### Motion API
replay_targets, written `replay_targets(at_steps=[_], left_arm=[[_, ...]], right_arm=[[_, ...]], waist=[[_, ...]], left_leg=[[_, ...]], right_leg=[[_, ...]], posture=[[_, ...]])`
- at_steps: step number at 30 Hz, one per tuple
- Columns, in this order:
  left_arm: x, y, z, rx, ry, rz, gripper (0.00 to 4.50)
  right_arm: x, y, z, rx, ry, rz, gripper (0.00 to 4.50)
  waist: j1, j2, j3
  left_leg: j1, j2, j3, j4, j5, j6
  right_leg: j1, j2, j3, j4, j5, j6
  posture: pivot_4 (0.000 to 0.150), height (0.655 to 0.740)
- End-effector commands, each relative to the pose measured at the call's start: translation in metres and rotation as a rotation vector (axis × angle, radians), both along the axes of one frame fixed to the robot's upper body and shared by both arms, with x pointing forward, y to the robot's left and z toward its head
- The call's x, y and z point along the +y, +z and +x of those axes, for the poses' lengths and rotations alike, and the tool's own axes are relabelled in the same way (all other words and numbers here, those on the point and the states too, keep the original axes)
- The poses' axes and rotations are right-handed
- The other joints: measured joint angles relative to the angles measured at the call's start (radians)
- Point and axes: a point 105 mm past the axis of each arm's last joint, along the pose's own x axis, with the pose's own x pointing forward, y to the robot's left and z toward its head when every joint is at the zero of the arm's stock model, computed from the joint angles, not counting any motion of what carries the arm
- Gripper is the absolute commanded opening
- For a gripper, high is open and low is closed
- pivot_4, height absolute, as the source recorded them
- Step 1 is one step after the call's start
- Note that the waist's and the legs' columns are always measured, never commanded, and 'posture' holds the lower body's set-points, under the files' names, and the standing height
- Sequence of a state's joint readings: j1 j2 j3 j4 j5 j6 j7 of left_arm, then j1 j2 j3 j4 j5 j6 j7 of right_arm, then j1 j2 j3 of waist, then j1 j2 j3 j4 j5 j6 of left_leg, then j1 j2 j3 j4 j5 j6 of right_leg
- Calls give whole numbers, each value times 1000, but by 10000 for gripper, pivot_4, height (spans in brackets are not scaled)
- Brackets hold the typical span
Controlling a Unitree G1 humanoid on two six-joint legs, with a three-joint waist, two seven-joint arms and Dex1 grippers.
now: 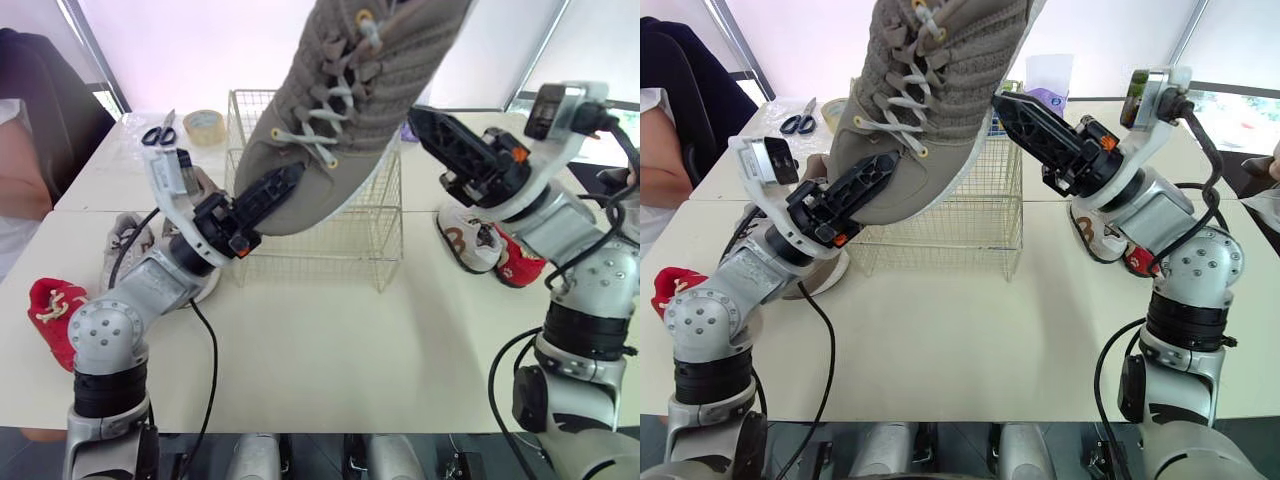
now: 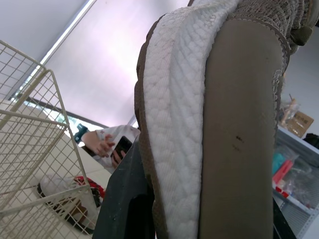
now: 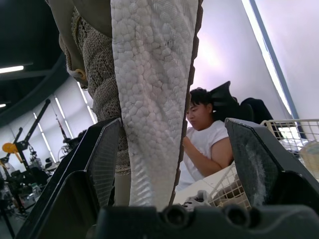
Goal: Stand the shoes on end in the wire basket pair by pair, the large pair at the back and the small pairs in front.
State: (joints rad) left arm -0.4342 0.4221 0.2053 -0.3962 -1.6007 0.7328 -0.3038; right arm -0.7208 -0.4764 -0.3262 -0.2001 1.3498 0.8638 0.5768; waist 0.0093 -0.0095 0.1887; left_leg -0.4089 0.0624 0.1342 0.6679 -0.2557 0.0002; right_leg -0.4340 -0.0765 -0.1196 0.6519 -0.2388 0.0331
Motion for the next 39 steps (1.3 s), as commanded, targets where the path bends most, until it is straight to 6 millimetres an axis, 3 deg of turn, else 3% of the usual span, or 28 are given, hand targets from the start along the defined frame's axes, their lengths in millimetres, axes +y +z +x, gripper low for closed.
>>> replay_targets(at_steps=[1,11,14,17,21,24,26,29,32,39], left_arm=[[-6,3,-8,-42,-28,8,8793],[-10,-6,-7,-22,-53,22,8793],[-10,-7,-6,-20,-50,22,8793],[-9,-9,-5,-14,-40,25,8793],[-7,-12,-3,-3,-16,37,8793],[-4,-19,5,8,66,104,21843],[4,-19,3,-32,136,226,31608],[16,-10,-9,-100,161,336,31608],[30,5,-20,-161,181,426,31608],[67,21,-27,-200,293,608,31608]], right_arm=[[10,20,-17,-93,77,45,35922],[24,28,-28,-124,146,59,35922],[27,29,-27,-123,133,54,27567],[27,29,-27,-130,136,46,15836],[24,34,-26,-153,126,48,14107],[16,53,-21,-214,86,88,14107],[2,83,-12,-387,-47,148,14107],[-3,101,0,-545,-112,44,14107],[-15,125,10,-618,-59,17,14107],[-6,123,54,-751,-161,-215,14107]], waist=[[0,0,0],[0,0,0],[0,0,0],[0,0,0],[0,0,0],[-2,0,0],[-8,0,0],[-17,1,2],[-23,-1,2],[-32,0,3]], left_leg=[[0,0,0,0,0,0],[0,0,0,0,0,1],[0,0,0,0,0,1],[0,0,0,0,0,1],[0,0,0,0,-1,1],[0,0,0,0,-1,1],[0,0,0,-1,-1,1],[-1,0,0,-2,-1,1],[-3,0,1,-4,-1,1],[-2,1,4,-5,-1,1]], right_leg=[[0,0,0,0,0,0],[0,0,0,0,0,0],[0,0,0,0,0,0],[0,0,0,0,0,0],[0,0,0,-1,0,0],[0,0,0,-1,0,0],[0,0,0,-1,0,0],[-2,1,0,-1,0,0],[-4,0,0,-3,0,0],[-6,0,0,-3,0,0]], posture=[[1500,7357],[1500,7357],[1500,7357],[1500,7357],[1500,7357],[1500,7357],[1500,7357],[1500,7357],[1500,7357],[1500,7357]])
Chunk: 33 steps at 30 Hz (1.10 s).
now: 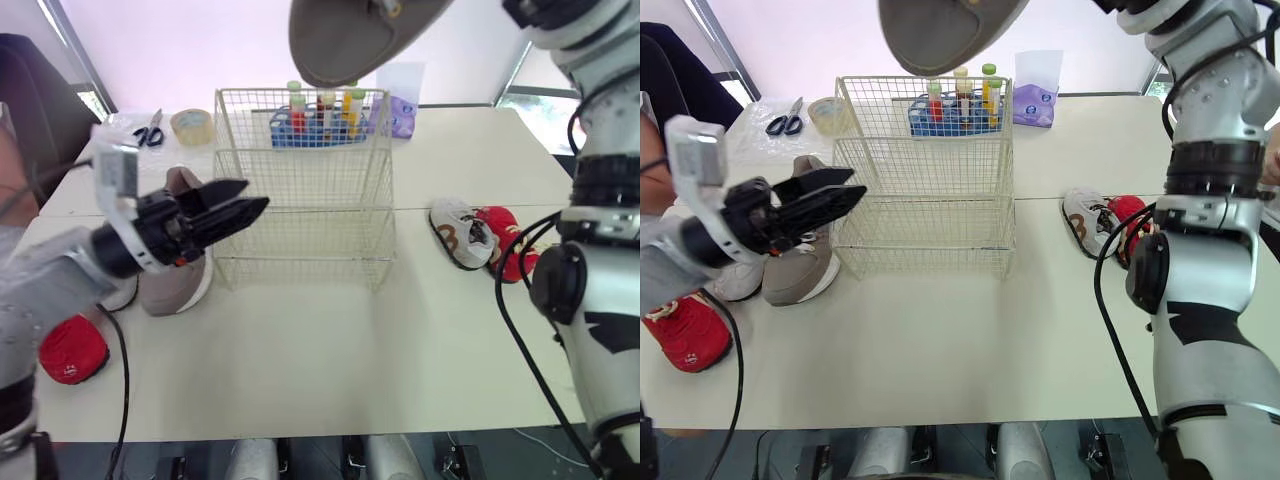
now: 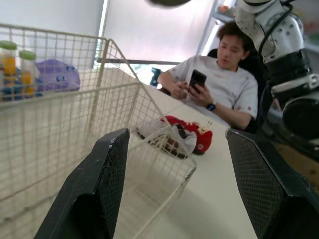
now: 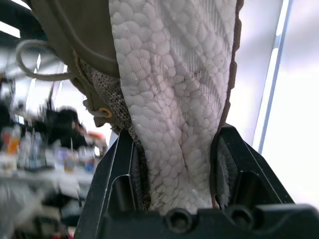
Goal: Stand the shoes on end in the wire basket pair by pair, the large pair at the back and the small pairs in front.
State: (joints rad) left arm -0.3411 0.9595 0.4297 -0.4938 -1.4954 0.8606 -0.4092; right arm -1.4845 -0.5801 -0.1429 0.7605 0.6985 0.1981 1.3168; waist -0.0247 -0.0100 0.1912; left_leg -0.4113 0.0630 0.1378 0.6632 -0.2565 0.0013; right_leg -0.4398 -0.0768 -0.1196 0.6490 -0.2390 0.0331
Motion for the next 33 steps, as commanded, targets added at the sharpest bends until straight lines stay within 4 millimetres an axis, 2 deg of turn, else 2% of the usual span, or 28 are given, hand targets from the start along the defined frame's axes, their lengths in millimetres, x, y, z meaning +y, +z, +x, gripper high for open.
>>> replay_targets(at_steps=[1,5,9,12,15,19,23,26,30,31,33], left_arm=[[14,9,-6,-35,31,22,31608],[27,-1,-7,-9,81,53,31608],[36,-16,-10,3,128,233,31608],[35,-4,-12,-48,120,312,31608],[36,3,-12,-69,115,311,31608],[35,2,-11,-65,102,294,31608],[33,5,-7,-72,90,216,31608],[32,10,-6,-79,79,173,31608],[31,9,-4,-72,75,171,32130],[30,8,-4,-68,73,171,32130],[31,7,-4,-63,71,171,32130]], right_arm=[[4,1,12,-72,-63,-45,14107],[12,-12,30,-35,-118,-75,14107],[17,-26,41,9,-144,-122,14107],[16,-36,45,30,-160,-160,14107],[16,-44,50,38,-197,-196,14107],[13,-60,59,74,-251,-246,14107],[13,-73,67,190,-227,-208,14107],[13,-80,70,213,-238,-212,14107],[12,-77,72,211,-259,-167,33006],[12,-78,73,203,-264,-171,39840],[12,-78,72,188,-265,-179,44723]], waist=[[3,0,0],[3,0,0],[6,0,0],[10,1,0],[6,1,0],[1,1,0],[2,1,1],[4,0,0],[4,1,0],[4,0,0],[3,0,0]], left_leg=[[0,0,0,0,0,0],[-1,0,1,0,3,-5],[-5,0,0,0,3,-6],[-8,0,-1,1,3,-6],[-9,0,-1,1,3,-6],[-9,0,-1,1,3,-7],[-8,0,-1,1,4,-7],[-8,0,-1,1,4,-7],[-8,0,-1,1,4,-7],[-8,0,-1,1,4,-7],[-8,0,-1,1,4,-7]], right_leg=[[0,0,0,0,0,0],[-1,-1,0,0,0,0],[-4,-2,0,0,0,0],[-6,-2,-1,-1,0,0],[-6,-2,-1,-1,0,0],[-6,-3,-1,-1,0,0],[-6,-3,-1,0,0,0],[-6,-2,-1,0,0,0],[-6,-2,-1,0,0,0],[-6,-2,-1,0,0,0],[-6,-2,-1,0,0,0]], posture=[[1500,7357],[1500,7357],[1500,7357],[1500,7357],[1500,7357],[1500,7357],[1500,7357],[1500,7357],[1500,7357],[1500,7357],[1500,7357]])
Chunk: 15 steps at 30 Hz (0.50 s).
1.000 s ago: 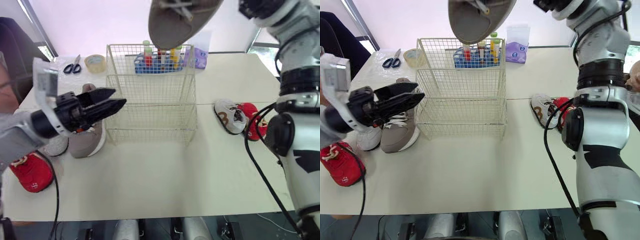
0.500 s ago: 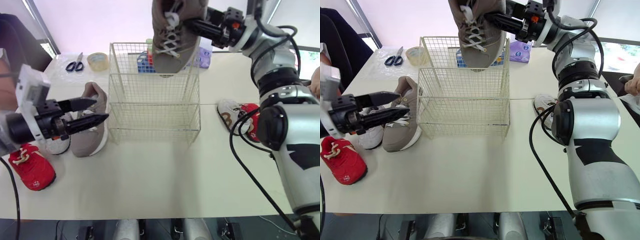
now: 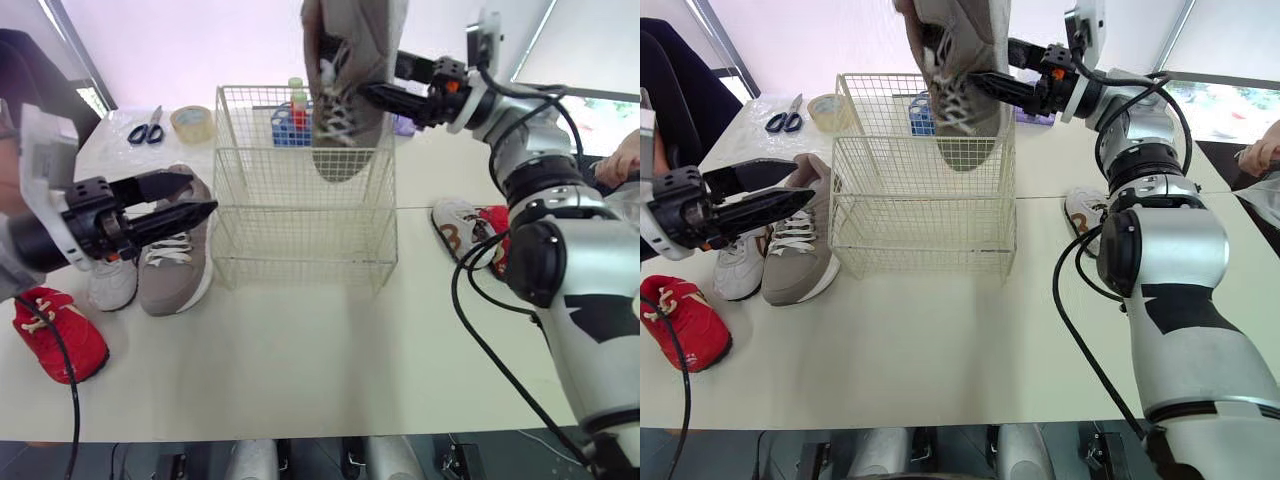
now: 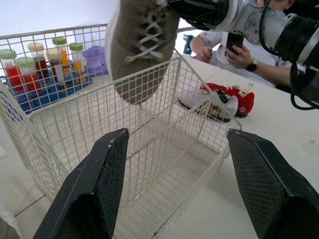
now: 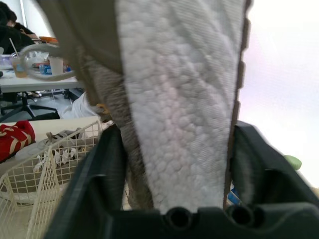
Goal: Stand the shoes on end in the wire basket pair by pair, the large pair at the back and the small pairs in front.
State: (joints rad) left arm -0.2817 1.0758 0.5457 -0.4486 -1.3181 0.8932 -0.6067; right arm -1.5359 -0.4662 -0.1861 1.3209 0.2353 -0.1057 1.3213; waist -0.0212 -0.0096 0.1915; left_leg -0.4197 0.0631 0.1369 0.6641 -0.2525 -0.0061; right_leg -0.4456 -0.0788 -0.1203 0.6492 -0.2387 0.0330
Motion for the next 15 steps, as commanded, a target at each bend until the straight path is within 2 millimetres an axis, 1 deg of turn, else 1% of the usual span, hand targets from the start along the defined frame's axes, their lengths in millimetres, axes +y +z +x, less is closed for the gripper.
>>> replay_targets(at_steps=[1,7,10,12,15], left_arm=[[0,3,-2,-10,-6,-5,32130],[1,1,0,-4,-2,-16,32130],[3,0,2,-3,8,-20,32130],[6,3,4,-15,23,-36,32130],[12,6,8,-23,58,-56,32130]], right_arm=[[-1,20,-6,-94,0,14,44723],[-14,26,-9,-130,-29,12,44723],[-26,38,-11,-175,-76,33,44723],[-36,47,-13,-225,-125,31,44723],[-56,63,-23,-299,-163,59,44723]], waist=[[0,0,0],[0,0,0],[1,0,0],[2,0,0],[2,0,0]], left_leg=[[0,0,0,0,0,0],[0,0,0,0,0,0],[0,0,0,0,0,0],[0,0,0,1,0,0],[0,0,0,1,0,0]], right_leg=[[0,0,0,0,0,0],[0,0,0,0,0,0],[0,0,0,0,0,0],[0,0,0,0,0,0],[0,0,0,0,0,0]], posture=[[1500,7357],[1500,7357],[1500,7357],[1500,7357],[1500,7357]])
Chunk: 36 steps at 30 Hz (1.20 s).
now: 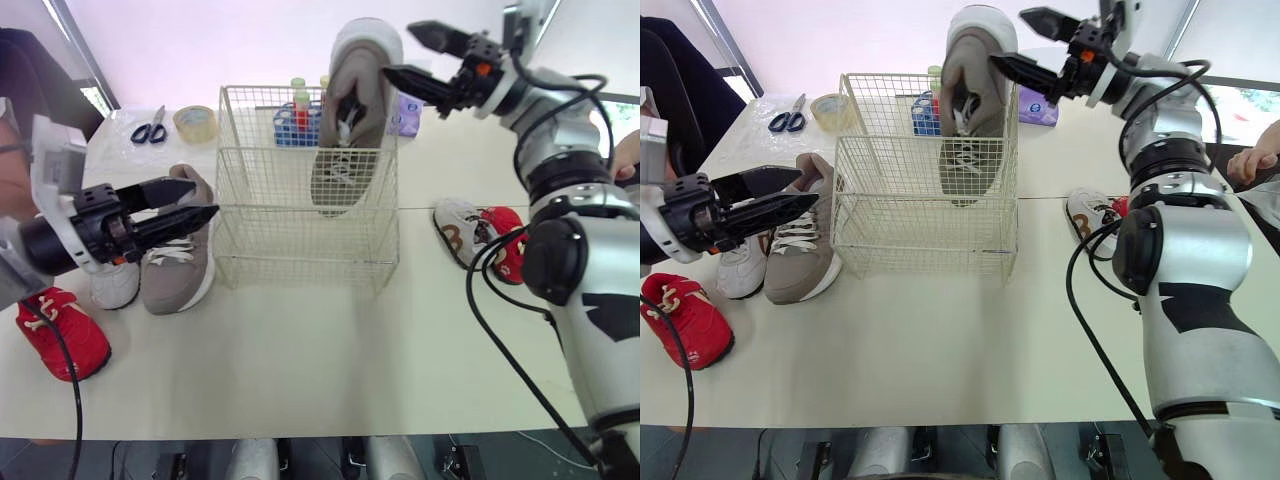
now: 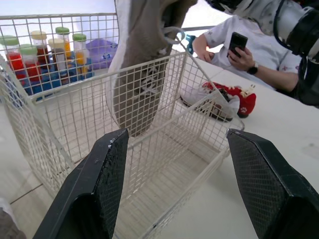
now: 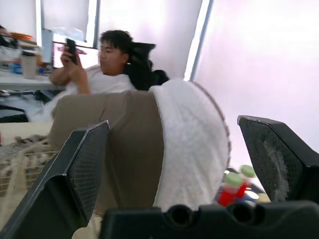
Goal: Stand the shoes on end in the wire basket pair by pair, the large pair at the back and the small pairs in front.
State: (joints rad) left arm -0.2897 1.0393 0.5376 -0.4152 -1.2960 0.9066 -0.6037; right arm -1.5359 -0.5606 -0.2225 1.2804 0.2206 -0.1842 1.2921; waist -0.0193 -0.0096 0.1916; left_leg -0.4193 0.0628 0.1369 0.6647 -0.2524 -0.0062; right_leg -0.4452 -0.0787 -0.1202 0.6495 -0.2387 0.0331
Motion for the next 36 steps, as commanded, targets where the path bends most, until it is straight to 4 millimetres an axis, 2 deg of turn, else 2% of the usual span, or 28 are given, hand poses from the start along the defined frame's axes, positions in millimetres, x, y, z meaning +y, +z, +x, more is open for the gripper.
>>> replay_targets(at_steps=[1,4,7,9,11,13,15,17,18,20,25,29,32,36], left_arm=[[8,11,2,-47,44,-16,32130],[14,8,5,-38,74,-25,32130],[37,10,19,-54,207,-50,32130],[66,10,29,-45,331,-68,37377],[84,12,33,-40,399,-74,44345],[105,8,43,-30,528,-9,44345],[127,-8,54,28,645,96,44345],[137,-23,59,98,669,176,44345],[136,-31,61,132,630,199,44345],[135,-42,68,193,568,211,44345],[132,-52,92,262,508,264,44345],[125,-68,108,299,451,390,44345],[121,-77,118,344,423,410,44345],[115,-89,133,410,428,410,44345]], right_arm=[[-22,40,-20,-173,-37,53,44723],[-33,47,-27,-185,-25,83,44723],[-41,59,-36,-200,-10,139,44723],[-36,63,-50,-221,70,108,45000],[-27,59,-62,-215,139,49,45000],[-10,46,-76,-156,213,-18,45000],[12,18,-111,-39,416,-142,45000],[22,-4,-143,89,586,-233,45000],[25,-18,-156,157,641,-300,45000],[33,-42,-165,251,669,-396,45000],[45,-86,-168,318,635,-546,45000],[53,-100,-176,360,668,-528,45000],[56,-109,-180,361,647,-553,45000],[58,-109,-180,342,607,-551,45000]], waist=[[0,0,0],[-1,0,0],[-4,0,0],[-4,0,0],[-3,0,0],[-1,-1,0],[2,-1,0],[9,0,-1],[9,0,0],[11,0,-1],[9,-6,-3],[8,-6,-3],[8,-6,-3],[9,-8,-2]], left_leg=[[0,0,0,0,0,0],[0,0,0,0,0,0],[2,0,1,0,0,0],[2,1,1,0,1,-1],[3,1,1,0,1,-1],[3,2,1,-1,1,-1],[3,2,0,-1,1,-1],[3,1,0,-1,1,-1],[3,1,0,-1,0,-1],[3,0,0,-1,0,1],[3,0,0,1,-4,6],[2,0,1,2,-3,6],[2,0,1,2,-1,2],[1,-1,1,4,-2,4]], right_leg=[[0,0,0,0,0,0],[0,0,0,0,0,0],[0,0,0,1,0,0],[1,0,0,2,0,0],[1,1,0,2,0,0],[1,0,0,3,0,0],[1,0,0,3,0,0],[1,-1,0,3,0,0],[1,-1,0,3,0,0],[1,-1,-1,3,0,0],[2,0,-2,2,0,0],[1,0,-2,3,0,0],[1,1,-2,4,0,0],[0,1,-2,4,0,0]], posture=[[1500,7357],[1500,7357],[1500,7357],[1500,7357],[1500,7357],[1500,7357],[1500,7357],[1500,7357],[1500,7357],[1500,7357],[1500,7357],[1500,7357],[1500,7357],[1500,7357]])
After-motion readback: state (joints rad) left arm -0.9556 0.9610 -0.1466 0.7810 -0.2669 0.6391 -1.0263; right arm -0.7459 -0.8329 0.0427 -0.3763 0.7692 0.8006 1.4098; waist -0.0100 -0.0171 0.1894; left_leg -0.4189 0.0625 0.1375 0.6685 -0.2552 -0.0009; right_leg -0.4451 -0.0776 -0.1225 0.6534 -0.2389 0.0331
